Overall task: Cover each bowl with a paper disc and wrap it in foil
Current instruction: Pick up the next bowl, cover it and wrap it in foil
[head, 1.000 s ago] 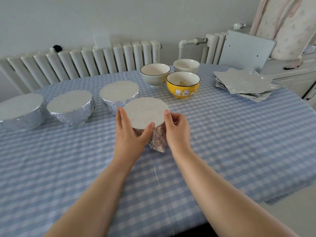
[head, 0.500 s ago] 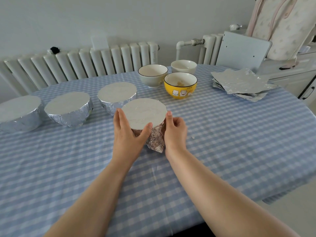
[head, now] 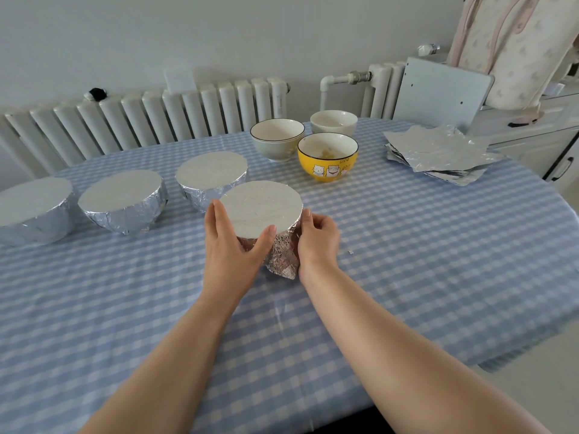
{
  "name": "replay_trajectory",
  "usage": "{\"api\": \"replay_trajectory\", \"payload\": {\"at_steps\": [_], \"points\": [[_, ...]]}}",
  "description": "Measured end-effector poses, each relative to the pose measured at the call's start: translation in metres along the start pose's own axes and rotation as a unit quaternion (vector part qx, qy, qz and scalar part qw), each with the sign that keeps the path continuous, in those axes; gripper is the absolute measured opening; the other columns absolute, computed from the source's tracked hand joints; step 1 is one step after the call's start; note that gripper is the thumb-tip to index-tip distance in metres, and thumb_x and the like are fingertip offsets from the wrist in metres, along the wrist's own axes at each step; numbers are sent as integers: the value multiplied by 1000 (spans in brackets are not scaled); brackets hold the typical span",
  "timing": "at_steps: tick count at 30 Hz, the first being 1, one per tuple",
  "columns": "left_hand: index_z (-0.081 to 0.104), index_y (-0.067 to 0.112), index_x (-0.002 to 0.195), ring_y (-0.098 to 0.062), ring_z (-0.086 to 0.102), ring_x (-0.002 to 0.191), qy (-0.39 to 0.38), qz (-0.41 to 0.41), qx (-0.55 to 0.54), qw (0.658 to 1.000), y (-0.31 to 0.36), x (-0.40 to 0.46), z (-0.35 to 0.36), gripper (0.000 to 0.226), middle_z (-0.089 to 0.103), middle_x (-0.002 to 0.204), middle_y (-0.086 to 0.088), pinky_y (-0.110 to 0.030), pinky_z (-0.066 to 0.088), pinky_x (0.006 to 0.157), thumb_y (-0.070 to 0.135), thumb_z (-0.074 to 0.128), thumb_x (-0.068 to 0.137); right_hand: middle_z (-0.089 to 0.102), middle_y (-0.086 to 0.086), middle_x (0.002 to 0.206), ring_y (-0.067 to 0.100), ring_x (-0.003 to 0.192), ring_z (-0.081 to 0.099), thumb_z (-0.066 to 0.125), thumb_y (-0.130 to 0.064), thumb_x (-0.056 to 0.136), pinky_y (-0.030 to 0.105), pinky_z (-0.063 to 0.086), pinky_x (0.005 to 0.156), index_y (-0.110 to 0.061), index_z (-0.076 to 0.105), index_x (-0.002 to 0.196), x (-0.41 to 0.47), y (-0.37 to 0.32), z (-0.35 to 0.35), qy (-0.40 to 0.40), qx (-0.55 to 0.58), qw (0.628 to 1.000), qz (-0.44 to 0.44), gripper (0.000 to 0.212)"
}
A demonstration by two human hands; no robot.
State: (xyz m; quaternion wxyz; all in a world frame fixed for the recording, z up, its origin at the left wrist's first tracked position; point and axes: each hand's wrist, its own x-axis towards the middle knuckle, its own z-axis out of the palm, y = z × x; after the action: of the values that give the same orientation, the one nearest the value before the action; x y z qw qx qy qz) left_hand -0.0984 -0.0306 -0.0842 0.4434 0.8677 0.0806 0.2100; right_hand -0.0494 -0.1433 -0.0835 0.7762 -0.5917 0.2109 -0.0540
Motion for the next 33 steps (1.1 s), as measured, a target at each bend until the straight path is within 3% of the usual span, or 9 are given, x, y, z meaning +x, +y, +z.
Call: {"api": "replay_trajectory", "payload": {"at_steps": [4, 9, 14, 17, 19, 22, 27, 30, 33], "points": [[0, 12, 157, -17, 7, 150, -2, 1, 2, 1000, 0, -1, -1, 107, 1, 164, -1, -39, 18, 122, 55, 64, 84, 61, -5, 88, 9, 73, 58, 56, -18, 99, 16, 43, 55, -20, 53, 94, 3, -2, 2, 19, 7, 1000, -10, 6], [1, 12, 157, -17, 7, 150, 0, -4, -2, 1000, 2, -1, -1, 112, 2, 164, -2, -38, 19, 121, 64, 59, 77, 61, -4, 94, 12, 80, 60, 55, -9, 98, 34, 54, 80, -25, 50, 95, 5, -2, 3, 2, 31, 999, 9, 18], [5, 11, 157, -17, 9, 150, 7, -4, -16, 1000, 2, -2, 1, 111, 5, 163, -3, -38, 20, 121, 62, 62, 77, 65, -3, 94, 12, 80, 64, 58, -14, 97, 33, 57, 78, -23, 54, 92, 6, -2, -3, 13, 4, 1000, -6, 11], [13, 14, 157, -16, 14, 149, 20, -3, -24, 999, 0, -2, 2, 106, 10, 162, 0, -38, 23, 119, 61, 69, 79, 70, -5, 90, 14, 86, 68, 43, -22, 104, 32, 57, 81, -22, 60, 90, 3, -3, -9, 8, -5, 1000, -18, 22], [16, 16, 156, -13, 15, 148, 22, -10, -33, 999, 0, -3, 1, 110, 11, 162, 2, -32, 23, 117, 67, 65, 72, 72, -3, 92, 15, 89, 68, 36, -27, 106, 34, 56, 83, -20, 65, 90, -2, -2, -11, -21, -23, 999, -33, 34], [19, 17, 155, -10, 14, 148, 30, -14, -32, 999, 2, -6, 1, 114, 11, 162, 3, -24, 21, 112, 78, 63, 70, 70, -1, 93, 14, 86, 67, 41, -37, 103, 41, 58, 83, -18, 63, 100, -10, -1, -10, -58, -52, 996, -40, 30], [25, 16, 152, -15, 18, 148, 47, -14, -10, 999, 3, -14, 1, 94, 15, 161, 0, -27, 24, 113, 62, 62, 78, 62, -4, 82, 15, 80, 62, 44, -39, 103, 31, 50, 69, -19, 59, 88, 2, -16, -16, -102, -152, 980, -77, 29], [32, 13, 148, -17, 23, 146, 65, 0, -3, 998, 1, -14, -2, 78, 23, 158, -3, -25, 23, 110, 48, 64, 87, 64, -1, 97, 13, 85, 61, 44, -40, 103, 21, 46, 57, -16, 60, 107, 11, -25, -18, -139, -174, 974, -43, 30], [39, 16, 144, -19, 28, 143, 67, 2, 2, 998, 1, -14, -3, 64, 24, 156, -3, -25, 26, 106, 42, 64, 91, 67, 1, 108, 16, 98, 62, 46, -43, 101, 29, 49, 73, -19, 63, 111, 18, -23, -20, -150, -199, 968, -31, 31]]}}
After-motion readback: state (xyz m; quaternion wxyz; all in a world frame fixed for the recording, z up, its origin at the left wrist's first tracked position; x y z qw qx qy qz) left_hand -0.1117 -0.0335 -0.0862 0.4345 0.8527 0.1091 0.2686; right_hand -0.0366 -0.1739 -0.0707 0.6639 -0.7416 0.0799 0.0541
